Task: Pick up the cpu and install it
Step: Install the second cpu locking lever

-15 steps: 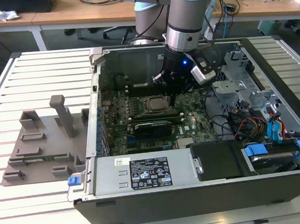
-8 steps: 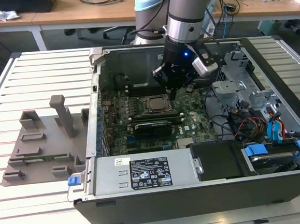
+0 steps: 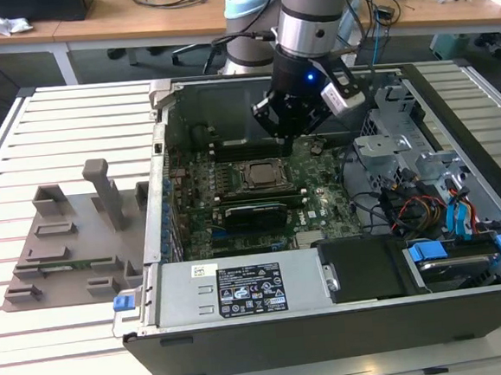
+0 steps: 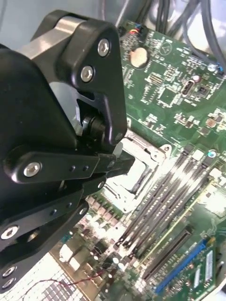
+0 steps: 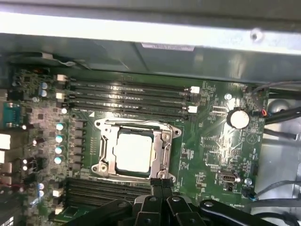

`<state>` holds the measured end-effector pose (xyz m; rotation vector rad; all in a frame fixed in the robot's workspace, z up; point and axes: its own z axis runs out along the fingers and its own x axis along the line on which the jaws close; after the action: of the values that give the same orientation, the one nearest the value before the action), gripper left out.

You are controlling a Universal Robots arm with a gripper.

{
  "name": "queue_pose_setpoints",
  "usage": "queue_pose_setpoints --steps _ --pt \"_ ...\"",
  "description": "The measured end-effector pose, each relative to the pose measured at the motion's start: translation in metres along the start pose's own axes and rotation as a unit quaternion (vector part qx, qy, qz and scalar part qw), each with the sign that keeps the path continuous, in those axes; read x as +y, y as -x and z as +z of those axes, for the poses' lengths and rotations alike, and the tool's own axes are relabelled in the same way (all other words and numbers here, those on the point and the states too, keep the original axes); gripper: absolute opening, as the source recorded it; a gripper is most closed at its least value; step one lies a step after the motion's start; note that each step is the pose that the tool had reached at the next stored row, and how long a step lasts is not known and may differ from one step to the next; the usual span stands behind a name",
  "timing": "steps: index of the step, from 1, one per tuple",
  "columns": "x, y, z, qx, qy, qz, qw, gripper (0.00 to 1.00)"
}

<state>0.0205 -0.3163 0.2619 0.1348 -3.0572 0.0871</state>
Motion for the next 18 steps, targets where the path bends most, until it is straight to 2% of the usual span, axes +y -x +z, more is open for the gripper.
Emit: queue_pose_setpoints --steps 4,5,8,13,18 --pt "0.0001 -0.0024 -0.0010 -0.0027 0.0288 -0.001 0.9996 0.11" --pt "0.0001 -0.0028 -0.0020 -0.0031 0.0325 -0.001 0.9995 0.11" --pt "-0.0002 -0.0046 -0.0065 -0.0053 0.0317 -0.001 0.9995 0.11" --pt "-0.0009 -0.0064 -0.0202 -0.0068 0.0258 0.000 0.9996 0.11" --pt "-0.0010 -0.0066 -0.0220 -0.0068 0.0248 0.000 0.9997 0.11"
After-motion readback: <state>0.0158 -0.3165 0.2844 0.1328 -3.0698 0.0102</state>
